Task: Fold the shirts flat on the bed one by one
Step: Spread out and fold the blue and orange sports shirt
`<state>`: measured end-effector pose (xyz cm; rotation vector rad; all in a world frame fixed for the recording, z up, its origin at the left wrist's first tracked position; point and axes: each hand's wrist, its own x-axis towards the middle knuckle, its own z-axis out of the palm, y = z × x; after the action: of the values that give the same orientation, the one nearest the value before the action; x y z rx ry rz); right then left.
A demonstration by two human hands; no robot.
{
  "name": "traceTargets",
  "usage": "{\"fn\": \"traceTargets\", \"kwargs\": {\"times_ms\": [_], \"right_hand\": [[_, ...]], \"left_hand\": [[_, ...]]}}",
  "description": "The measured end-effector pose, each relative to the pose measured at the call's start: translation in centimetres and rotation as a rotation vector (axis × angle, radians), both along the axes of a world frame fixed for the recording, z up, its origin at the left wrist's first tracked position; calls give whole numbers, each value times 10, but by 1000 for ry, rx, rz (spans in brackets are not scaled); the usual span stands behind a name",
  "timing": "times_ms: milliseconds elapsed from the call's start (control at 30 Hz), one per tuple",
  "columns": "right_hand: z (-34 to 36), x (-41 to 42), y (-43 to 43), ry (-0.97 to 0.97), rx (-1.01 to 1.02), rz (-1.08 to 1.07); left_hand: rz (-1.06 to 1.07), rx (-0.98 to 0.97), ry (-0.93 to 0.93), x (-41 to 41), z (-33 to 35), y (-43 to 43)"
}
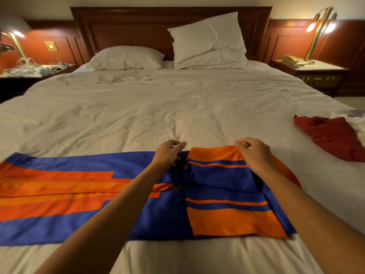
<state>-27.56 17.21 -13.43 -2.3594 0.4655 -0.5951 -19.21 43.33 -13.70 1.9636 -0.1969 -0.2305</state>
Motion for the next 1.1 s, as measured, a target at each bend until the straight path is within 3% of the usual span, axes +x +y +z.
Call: {"fn": "traceTargets", "kwargs": {"times_ms": [100, 167, 233, 300, 400, 467, 533, 633, 700, 900, 1033, 1100], "right_hand": [[-2, 0, 7, 133, 65, 65], [-4, -5, 11, 170, -42, 74], [-5, -12, 20, 143, -328, 33], [-9, -18, 32, 101, -504, 124], [-25, -23, 40, 291, -496, 370], [-35, -24, 39, 381, -509, 384], [-36, -21, 41, 403, -527, 352], [-37, -16, 50, 431, -525, 344], [-39, -16, 51, 463, -529, 339], [-37, -21, 31, 544, -502, 271], [-26, -18, 40, 643, -488, 185], [-18, -20, 67, 584, -514, 117]], "left_hand": [[-196, 260, -72, 4, 6, -24], [-274, 443, -198, 6, 4, -33], [-223, 435, -259, 6, 2, -34], [-200, 366, -226, 5, -2, -26], [-187, 404, -250, -4, -8, -14], [-132, 440, -389, -17, -13, -10], [-218, 521, -502, -31, -20, -9], [-479, 721, -453, -40, -35, -8], [-526, 807, -401, -40, -40, -2], [-469, 1024, -443, -28, -39, 54], [-328, 1032, -368, -16, -30, 132], [-254, 1025, -325, -12, -28, 181]]}}
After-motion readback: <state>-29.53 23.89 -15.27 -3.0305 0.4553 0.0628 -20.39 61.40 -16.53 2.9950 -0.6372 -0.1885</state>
